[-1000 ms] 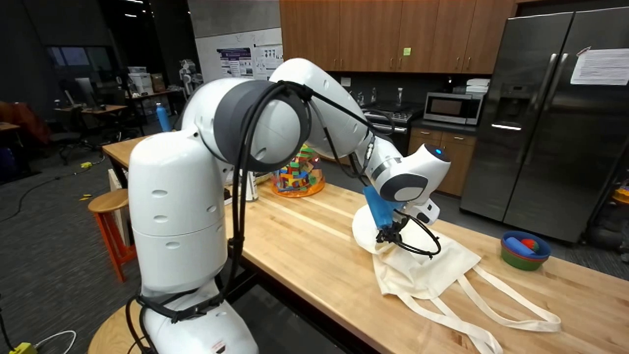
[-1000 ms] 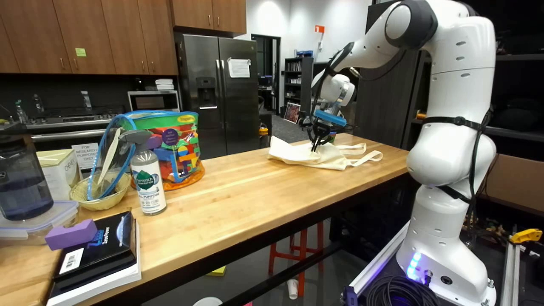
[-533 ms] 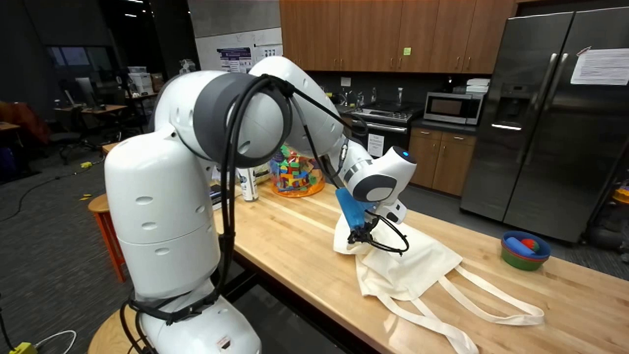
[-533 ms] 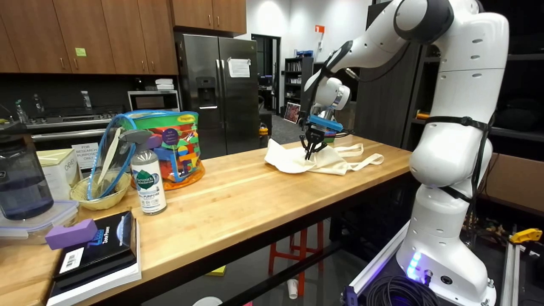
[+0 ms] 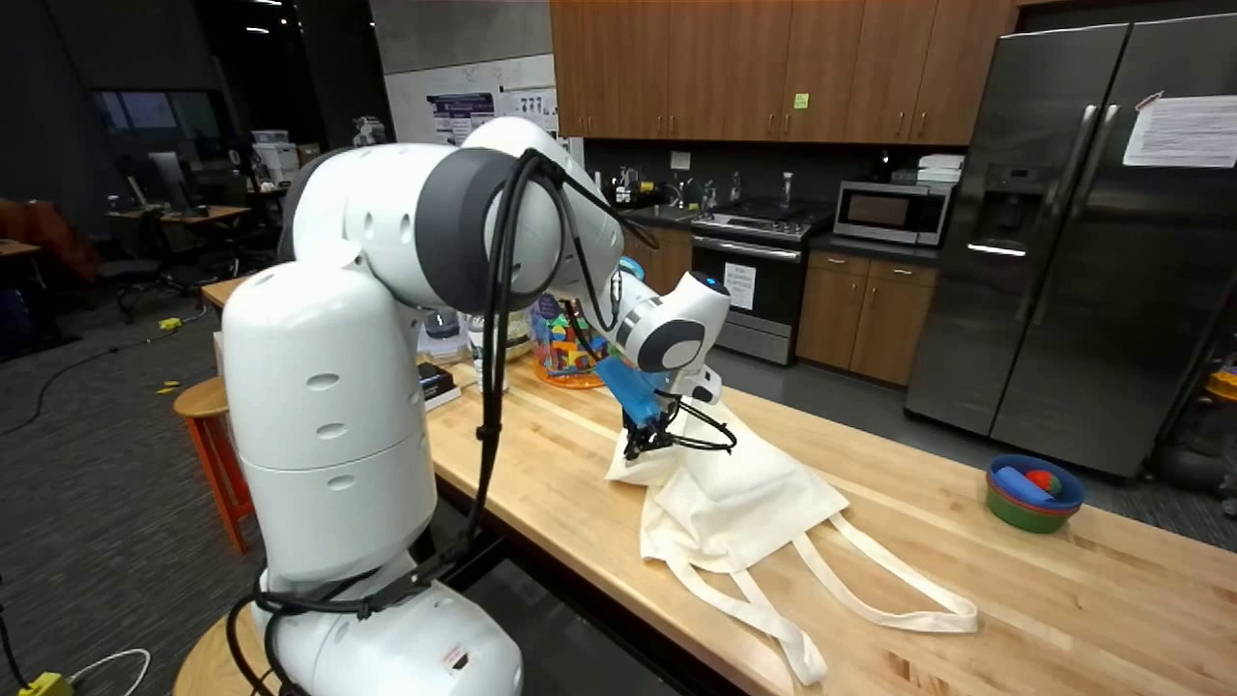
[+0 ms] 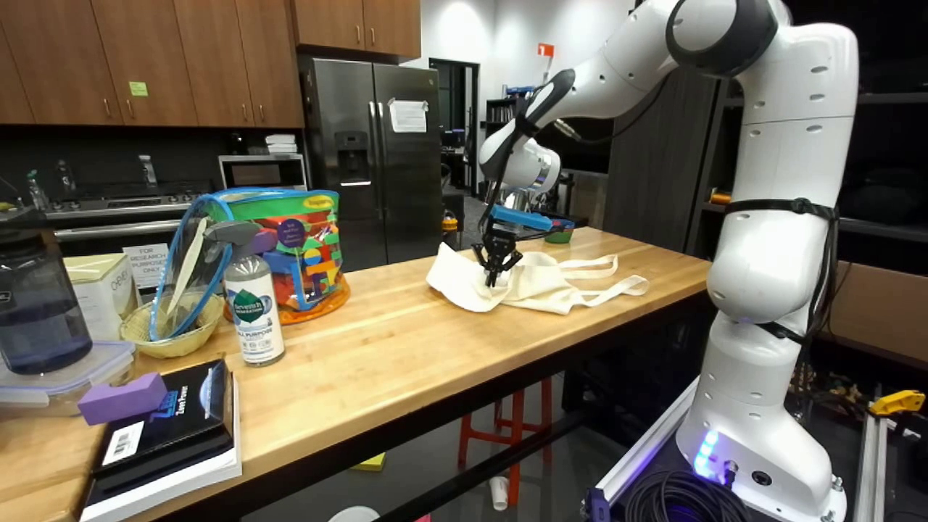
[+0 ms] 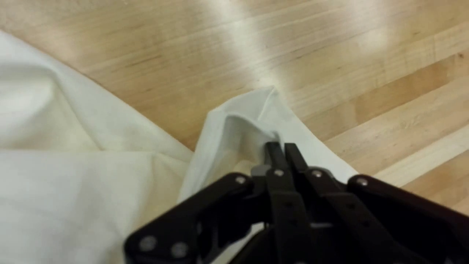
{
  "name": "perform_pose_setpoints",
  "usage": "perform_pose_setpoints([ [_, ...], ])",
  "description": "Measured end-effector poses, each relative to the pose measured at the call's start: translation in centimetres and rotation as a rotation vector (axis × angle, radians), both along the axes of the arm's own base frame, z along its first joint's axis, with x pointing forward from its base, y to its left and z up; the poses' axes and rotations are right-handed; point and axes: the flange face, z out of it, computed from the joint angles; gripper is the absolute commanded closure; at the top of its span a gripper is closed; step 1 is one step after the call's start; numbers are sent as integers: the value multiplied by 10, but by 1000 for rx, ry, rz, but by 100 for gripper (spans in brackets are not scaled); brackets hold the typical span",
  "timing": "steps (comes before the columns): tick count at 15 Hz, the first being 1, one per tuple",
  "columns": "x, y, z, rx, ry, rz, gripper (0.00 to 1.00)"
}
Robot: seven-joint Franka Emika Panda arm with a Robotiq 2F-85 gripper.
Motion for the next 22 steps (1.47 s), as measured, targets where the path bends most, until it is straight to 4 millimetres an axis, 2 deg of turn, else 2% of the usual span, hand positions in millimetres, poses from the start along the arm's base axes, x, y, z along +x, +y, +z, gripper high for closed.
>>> perform_pose_setpoints([
  [6, 40, 80, 6, -41, -9, 224, 99],
  [8, 59, 96, 12, -37, -6, 266, 99],
  [10, 80, 101, 17, -30, -2, 286, 99],
  [13, 116, 97, 23, -27, -1, 289, 99],
  [16, 147, 84, 29, -28, -4, 265, 99],
  [19, 173, 63, 34, -44, -13, 212, 99],
  [22, 190, 32, 40, -60, -20, 136, 99],
])
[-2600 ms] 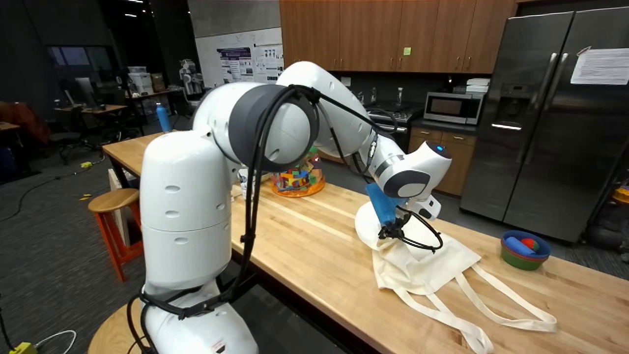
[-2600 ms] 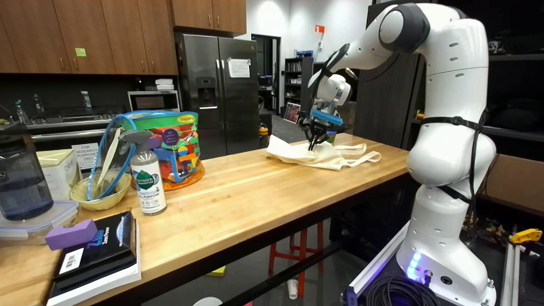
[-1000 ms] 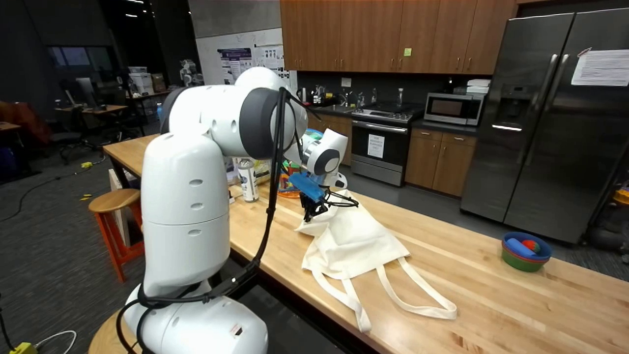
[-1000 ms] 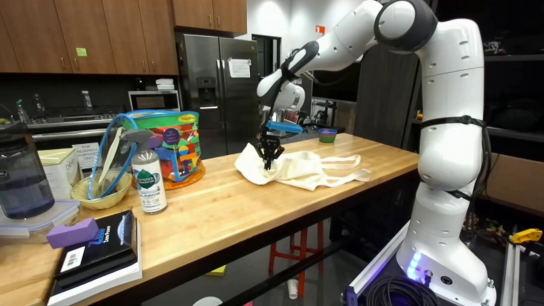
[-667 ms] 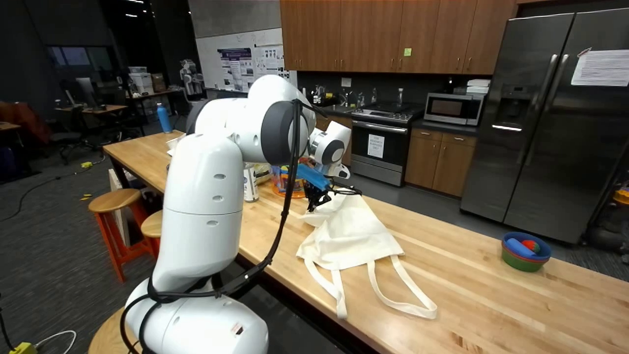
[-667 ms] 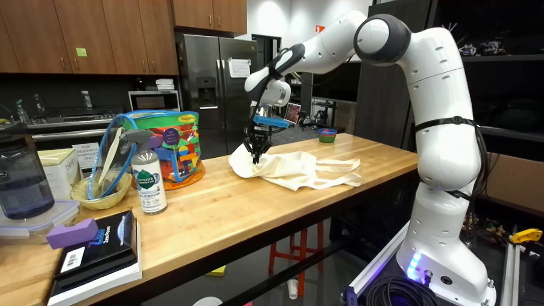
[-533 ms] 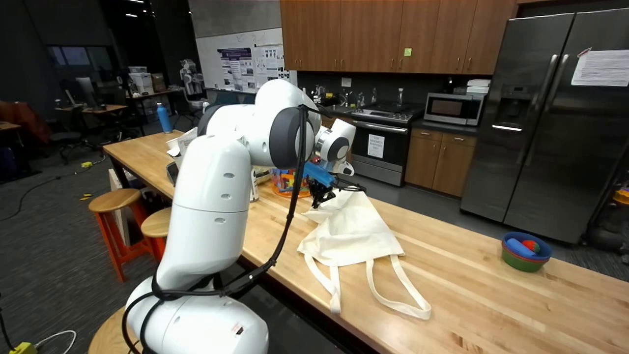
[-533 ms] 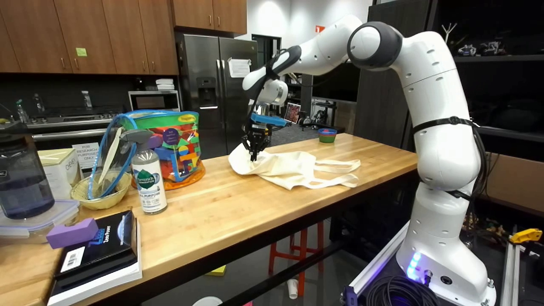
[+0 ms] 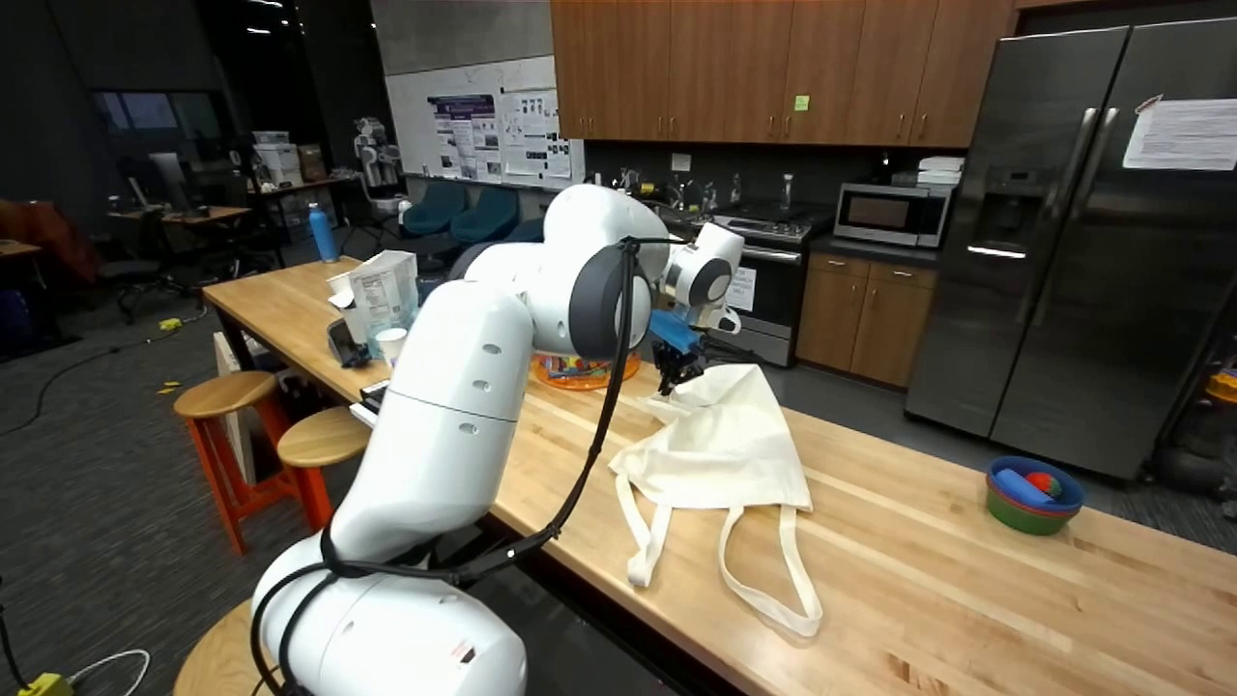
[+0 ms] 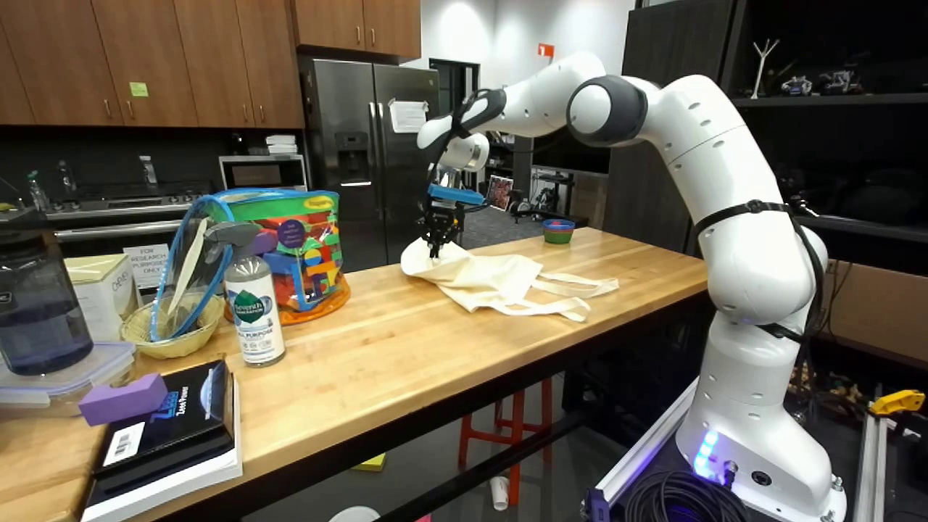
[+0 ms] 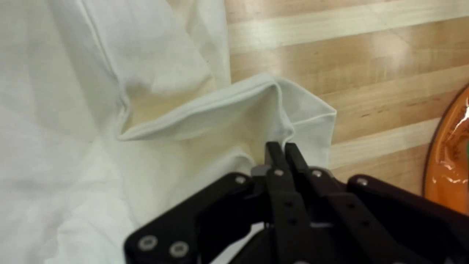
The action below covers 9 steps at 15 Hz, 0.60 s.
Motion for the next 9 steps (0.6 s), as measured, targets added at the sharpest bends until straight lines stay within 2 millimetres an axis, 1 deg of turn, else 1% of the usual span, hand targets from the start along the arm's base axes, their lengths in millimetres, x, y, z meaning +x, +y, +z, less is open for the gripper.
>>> perform_pose_setpoints([
  [2, 6, -23, 3, -8, -5, -51, 99],
  [4, 7, -49, 4, -16, -6, -104, 99],
  [9, 0, -117, 1, -33, 9, -235, 99],
])
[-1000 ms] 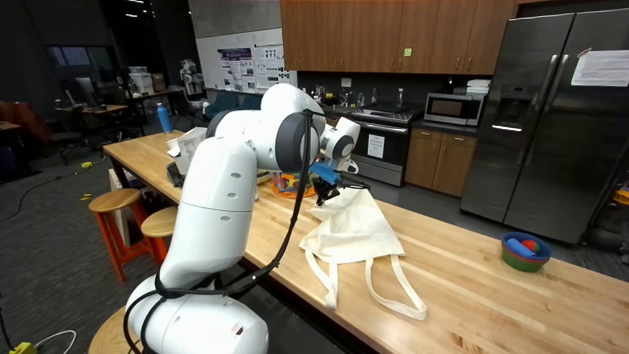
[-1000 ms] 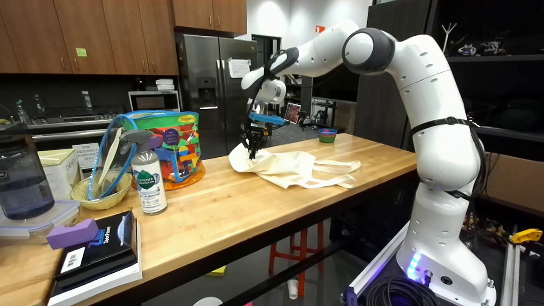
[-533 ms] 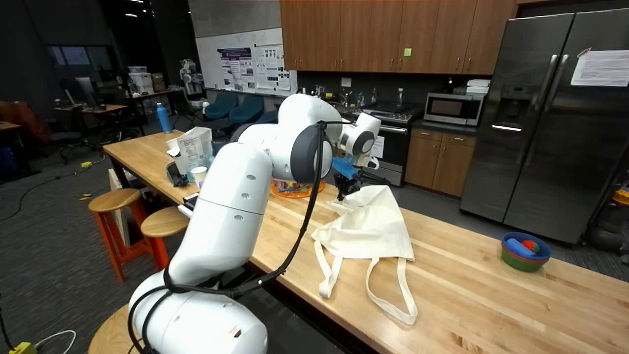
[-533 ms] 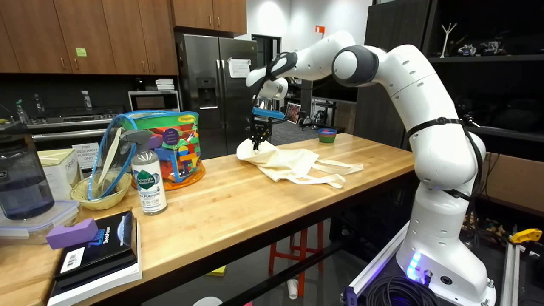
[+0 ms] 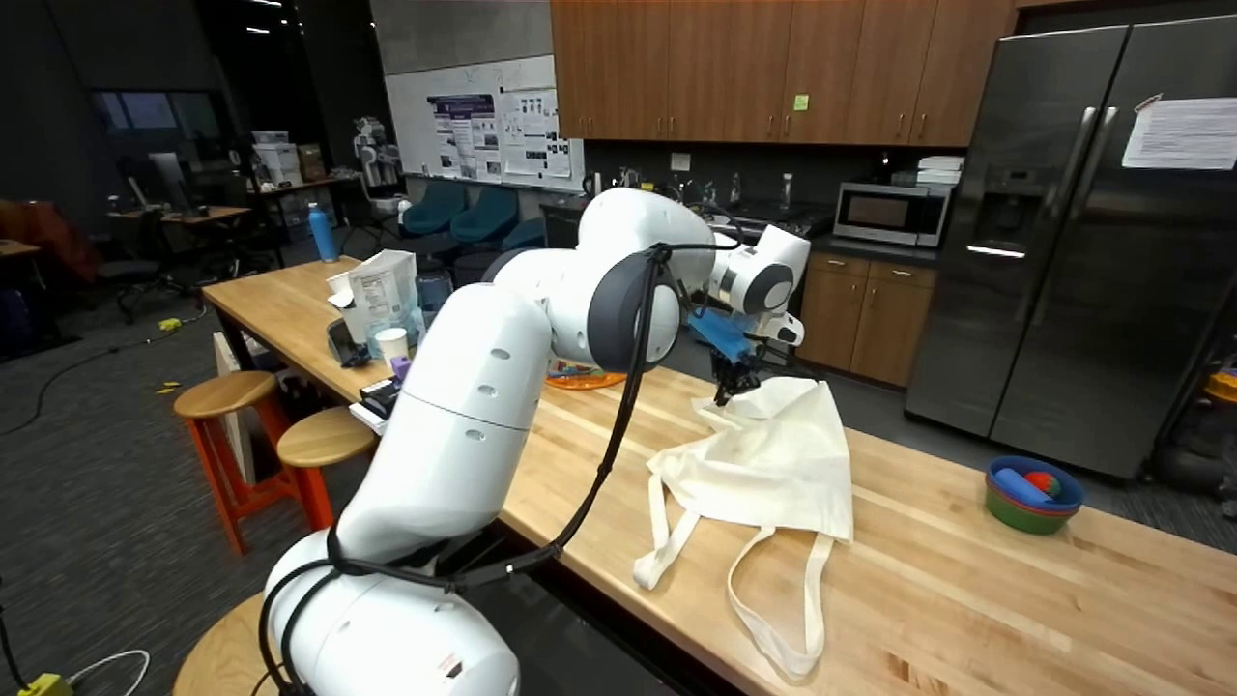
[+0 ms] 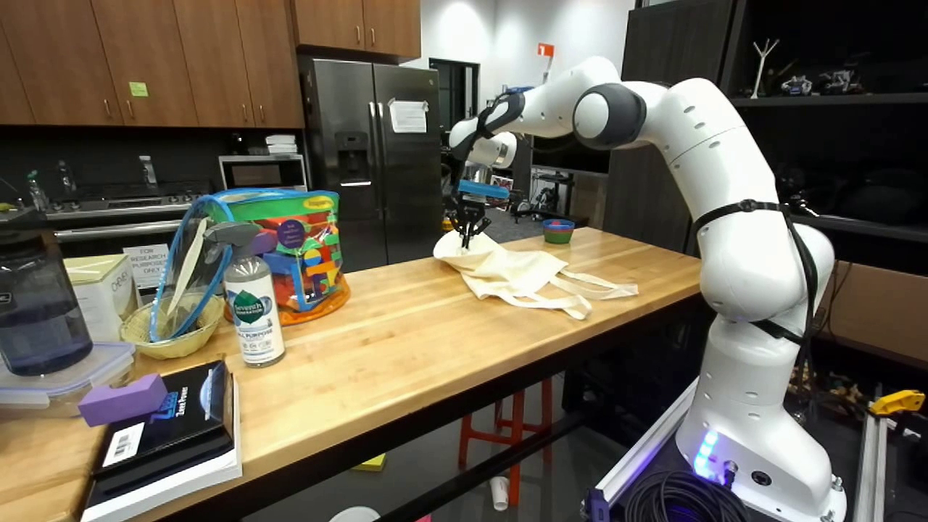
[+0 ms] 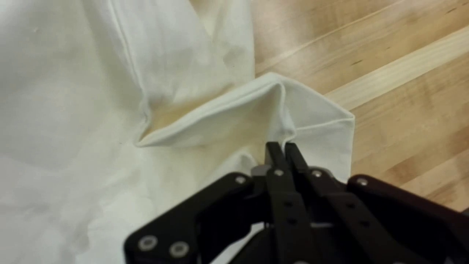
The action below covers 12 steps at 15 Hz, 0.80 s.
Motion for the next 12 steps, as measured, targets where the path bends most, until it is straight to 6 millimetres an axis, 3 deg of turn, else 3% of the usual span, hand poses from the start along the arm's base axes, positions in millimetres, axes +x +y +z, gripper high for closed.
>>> perform_pose_setpoints([
  [3, -16, -42, -7, -3, 13, -79, 99],
  [7, -54, -93, -13, 1, 7, -198, 99],
  [10, -89, -116, -18, 3, 2, -272, 99],
  [12, -112, -119, -22, 5, 6, -294, 99],
])
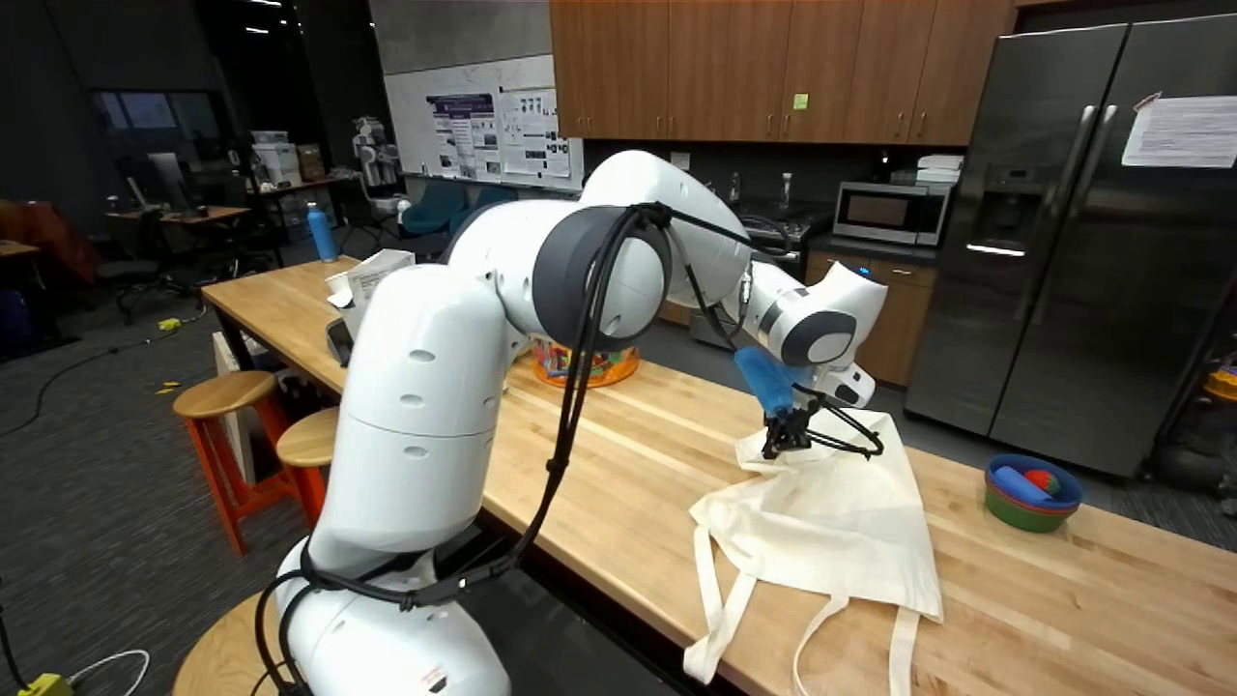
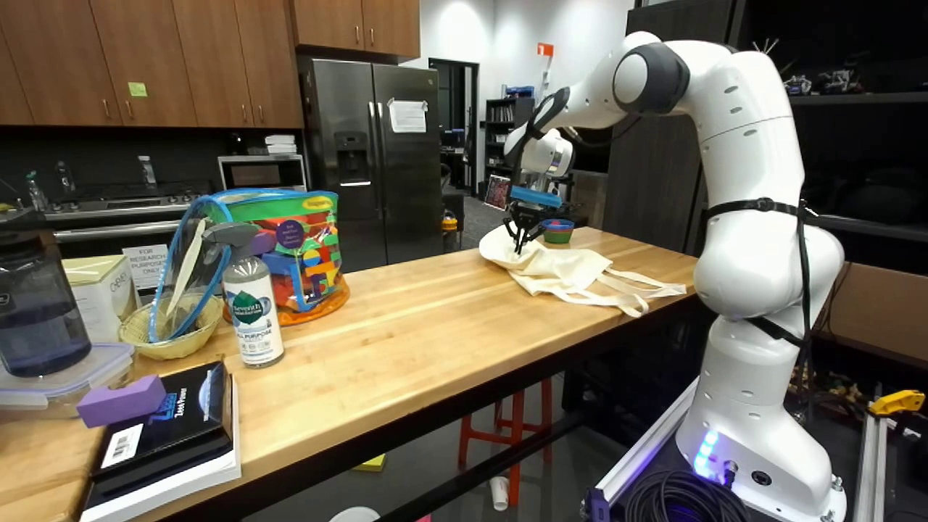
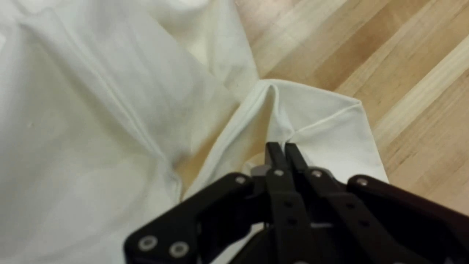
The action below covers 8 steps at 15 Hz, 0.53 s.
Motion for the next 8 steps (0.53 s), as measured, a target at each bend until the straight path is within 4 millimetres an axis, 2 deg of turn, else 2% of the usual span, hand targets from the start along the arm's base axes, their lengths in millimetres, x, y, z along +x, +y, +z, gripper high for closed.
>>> perform_pose_setpoints([
  [2, -20, 8, -4, 6, 3, 6, 99],
  [4, -37, 25, -7, 11, 2, 32, 99],
  [8, -62, 80, -13, 19, -5, 142, 99],
])
